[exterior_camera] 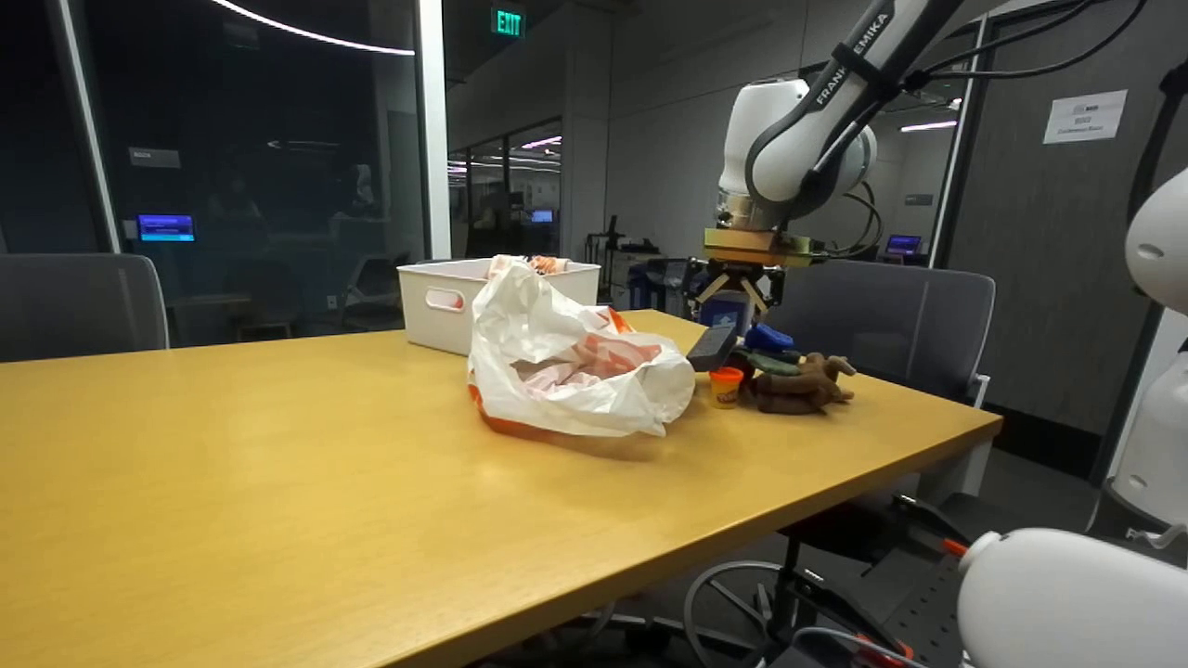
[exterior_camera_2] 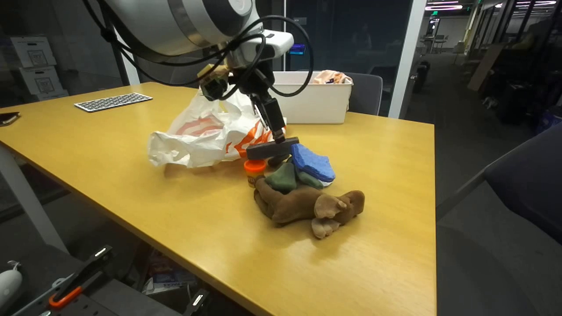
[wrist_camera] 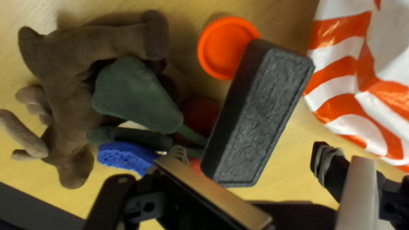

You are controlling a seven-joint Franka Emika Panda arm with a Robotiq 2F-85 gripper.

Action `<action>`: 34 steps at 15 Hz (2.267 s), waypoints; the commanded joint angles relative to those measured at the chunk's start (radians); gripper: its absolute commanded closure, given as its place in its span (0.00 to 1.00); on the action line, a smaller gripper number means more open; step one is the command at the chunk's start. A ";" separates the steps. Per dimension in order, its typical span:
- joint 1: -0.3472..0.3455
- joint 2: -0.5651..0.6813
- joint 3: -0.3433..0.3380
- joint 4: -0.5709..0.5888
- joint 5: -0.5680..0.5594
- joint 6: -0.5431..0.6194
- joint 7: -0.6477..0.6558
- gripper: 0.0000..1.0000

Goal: Put the duster, the turnip plush toy, the yellow container, the moose toy and the blue sponge in the plastic

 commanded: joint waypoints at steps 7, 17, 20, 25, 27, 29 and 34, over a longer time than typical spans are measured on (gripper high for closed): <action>0.012 0.173 0.092 0.110 -0.257 -0.088 0.384 0.00; 0.317 0.239 -0.177 0.189 -0.463 -0.191 0.522 0.69; 0.347 0.158 -0.195 0.160 -0.489 -0.226 0.536 0.69; 0.346 -0.025 -0.178 0.095 -0.557 -0.257 0.532 0.69; 0.346 -0.089 -0.161 0.057 -0.554 -0.164 0.445 0.69; 0.360 -0.117 -0.146 0.032 -0.499 -0.096 0.354 0.69; 0.423 -0.101 -0.133 -0.008 -0.414 0.087 0.174 0.69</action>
